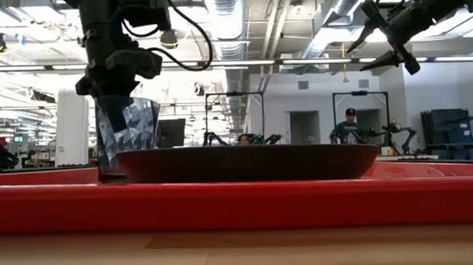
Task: Pick and place plate/cup/fork/spoon on tray
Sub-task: Put the black cup on the orange serving tray to the top left of the black plate, then put the pink fork on the orange serving tray to the right of the black plate
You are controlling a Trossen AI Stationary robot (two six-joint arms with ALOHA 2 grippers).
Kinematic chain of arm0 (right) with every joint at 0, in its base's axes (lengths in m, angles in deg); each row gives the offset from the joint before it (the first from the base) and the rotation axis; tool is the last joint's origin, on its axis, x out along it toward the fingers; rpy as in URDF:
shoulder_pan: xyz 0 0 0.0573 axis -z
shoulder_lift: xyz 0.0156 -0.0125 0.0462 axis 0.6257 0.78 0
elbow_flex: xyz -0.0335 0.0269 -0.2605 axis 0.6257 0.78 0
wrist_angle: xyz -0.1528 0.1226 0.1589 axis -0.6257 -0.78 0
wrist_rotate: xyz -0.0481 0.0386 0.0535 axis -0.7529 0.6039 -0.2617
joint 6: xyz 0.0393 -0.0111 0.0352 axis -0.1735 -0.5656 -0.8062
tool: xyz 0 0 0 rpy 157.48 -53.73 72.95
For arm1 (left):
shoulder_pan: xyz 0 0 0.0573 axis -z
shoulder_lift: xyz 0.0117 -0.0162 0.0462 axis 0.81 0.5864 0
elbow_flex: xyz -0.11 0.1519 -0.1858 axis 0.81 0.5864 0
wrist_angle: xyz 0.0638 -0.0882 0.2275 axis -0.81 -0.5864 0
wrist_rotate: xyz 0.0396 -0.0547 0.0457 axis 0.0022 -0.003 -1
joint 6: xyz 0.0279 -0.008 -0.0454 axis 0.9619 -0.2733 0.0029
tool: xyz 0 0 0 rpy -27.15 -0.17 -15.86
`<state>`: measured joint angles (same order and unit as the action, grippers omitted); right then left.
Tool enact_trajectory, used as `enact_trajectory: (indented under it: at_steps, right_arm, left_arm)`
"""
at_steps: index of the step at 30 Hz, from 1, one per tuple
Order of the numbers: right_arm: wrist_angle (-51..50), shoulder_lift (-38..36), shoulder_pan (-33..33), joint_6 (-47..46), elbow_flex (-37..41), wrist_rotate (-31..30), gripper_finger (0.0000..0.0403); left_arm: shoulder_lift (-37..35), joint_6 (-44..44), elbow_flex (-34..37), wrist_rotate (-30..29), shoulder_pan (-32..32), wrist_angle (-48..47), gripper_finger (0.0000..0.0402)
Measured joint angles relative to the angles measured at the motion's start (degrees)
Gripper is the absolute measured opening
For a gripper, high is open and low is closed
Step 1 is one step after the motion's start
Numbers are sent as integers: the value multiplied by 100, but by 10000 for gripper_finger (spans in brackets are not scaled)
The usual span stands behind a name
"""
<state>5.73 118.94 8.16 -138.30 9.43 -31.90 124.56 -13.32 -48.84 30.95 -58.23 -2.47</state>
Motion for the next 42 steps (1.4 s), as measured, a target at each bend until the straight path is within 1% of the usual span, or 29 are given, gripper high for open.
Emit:
enact_trajectory:
  at_steps: [4, 11, 17, 29, 32, 39, 42]
  right_arm:
    - [1, 0, 0, 0, 0, 0, 270]
    - [0, 0, 0, 2, 0, 2, 270]
    - [0, 0, 0, 2, 0, 2, 270]
    - [2, 0, 0, 2, 0, 2, 270]
    - [0, 0, 0, 2, 0, 2, 270]
    - [0, 2, 2, 7, 0, 2, 270]
    - [1, 0, 0, 9, 0, 2, 270]
  left_arm:
    - [-2, 5, 17, -68, -1, 92, 0]
    - [-2, -28, 15, 2, -3, 160, 1]
    - [-2, -59, 15, -21, -3, 151, 22]
    - [-2, -43, 15, -107, -3, 149, 33]
    - [-2, -43, 15, -106, -3, 152, 56]
    - [-2, -119, 14, -95, -3, 278, 145]
    - [0, -124, -109, -92, -3, 293, 174]
